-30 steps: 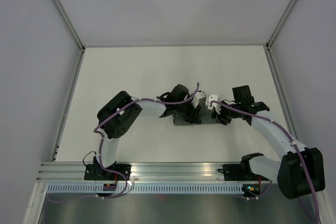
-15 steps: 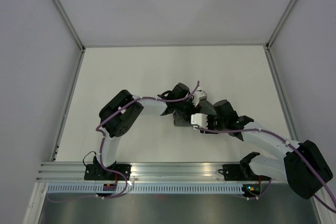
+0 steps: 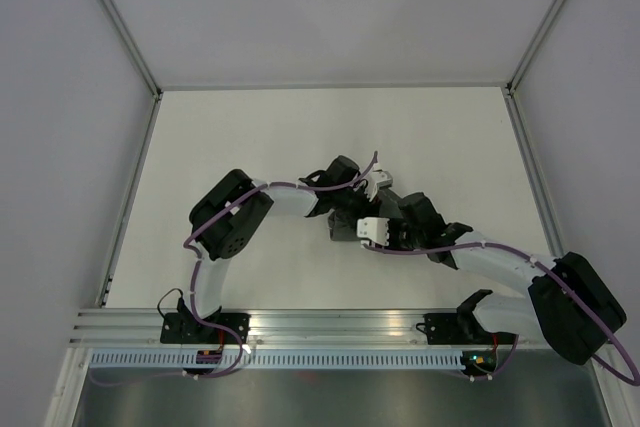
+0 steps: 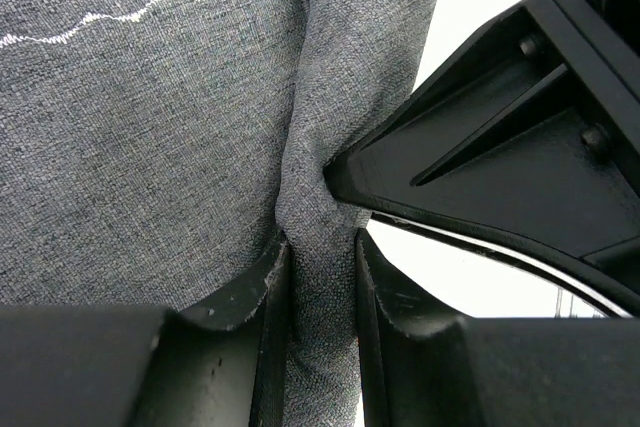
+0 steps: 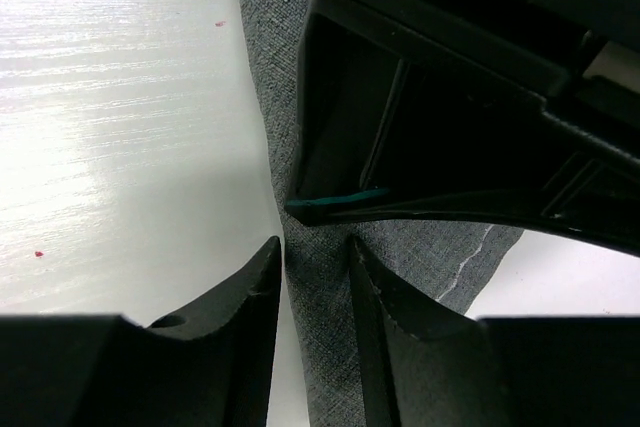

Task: Fold the napkin, place the utensils inside, and roll it up
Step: Roll the napkin with the utensil

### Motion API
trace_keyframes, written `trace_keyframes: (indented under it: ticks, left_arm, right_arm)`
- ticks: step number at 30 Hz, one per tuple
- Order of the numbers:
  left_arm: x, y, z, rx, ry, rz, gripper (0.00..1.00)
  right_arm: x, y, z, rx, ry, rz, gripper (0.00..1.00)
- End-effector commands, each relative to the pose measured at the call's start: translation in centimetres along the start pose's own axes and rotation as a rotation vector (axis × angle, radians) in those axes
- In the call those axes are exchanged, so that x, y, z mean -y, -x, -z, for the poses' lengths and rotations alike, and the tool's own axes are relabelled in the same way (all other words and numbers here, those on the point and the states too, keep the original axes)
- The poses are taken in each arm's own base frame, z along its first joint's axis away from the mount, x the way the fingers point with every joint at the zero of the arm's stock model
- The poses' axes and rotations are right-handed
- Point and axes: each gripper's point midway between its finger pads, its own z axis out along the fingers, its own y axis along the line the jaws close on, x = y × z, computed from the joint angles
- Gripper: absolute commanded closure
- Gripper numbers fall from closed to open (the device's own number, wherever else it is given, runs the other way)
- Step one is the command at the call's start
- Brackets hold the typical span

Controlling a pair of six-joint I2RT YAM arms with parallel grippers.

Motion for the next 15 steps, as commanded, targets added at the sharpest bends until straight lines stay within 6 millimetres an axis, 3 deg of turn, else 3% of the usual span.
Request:
trace_keyframes:
  ticks: [1, 4, 5, 7, 11, 15]
  left_arm:
    - [0.3, -12.8, 1.1, -0.364, 0.028, 0.31, 0.97]
    - [0.3, -12.8, 1.2, -0.371, 0.023, 0.319, 0.97]
    - [0.3, -12.7, 1.1, -0.372, 0.021, 0.319, 0.97]
    - [0.4, -12.6, 1.1, -0.377, 0.018, 0.323, 0.97]
    - [0.4, -13.0, 1.0, -0.391, 0.015, 0.339, 0.97]
    - [0.4, -13.2, 1.2, -0.397, 0.018, 0.346, 0.97]
  right_arm:
    - [-0.8, -2.2, -0.5, -0.074, -0.004, -0.004, 0.61]
    - [-0.9, -2.4, -0.3, -0.081, -0.013, 0.003, 0.62]
    - [-0.9, -2.4, -0.3, -0.079, -0.017, 0.008, 0.52]
    - [-0.9, -1.9, 0.4, -0.066, -0.01, 0.012, 0.44]
    - [0.0, 0.0, 1.8, -0.008, -0.017, 0.065, 0.4]
    - [-1.2, 0.6, 2.4, 0.028, 0.101, 0.052, 0.37]
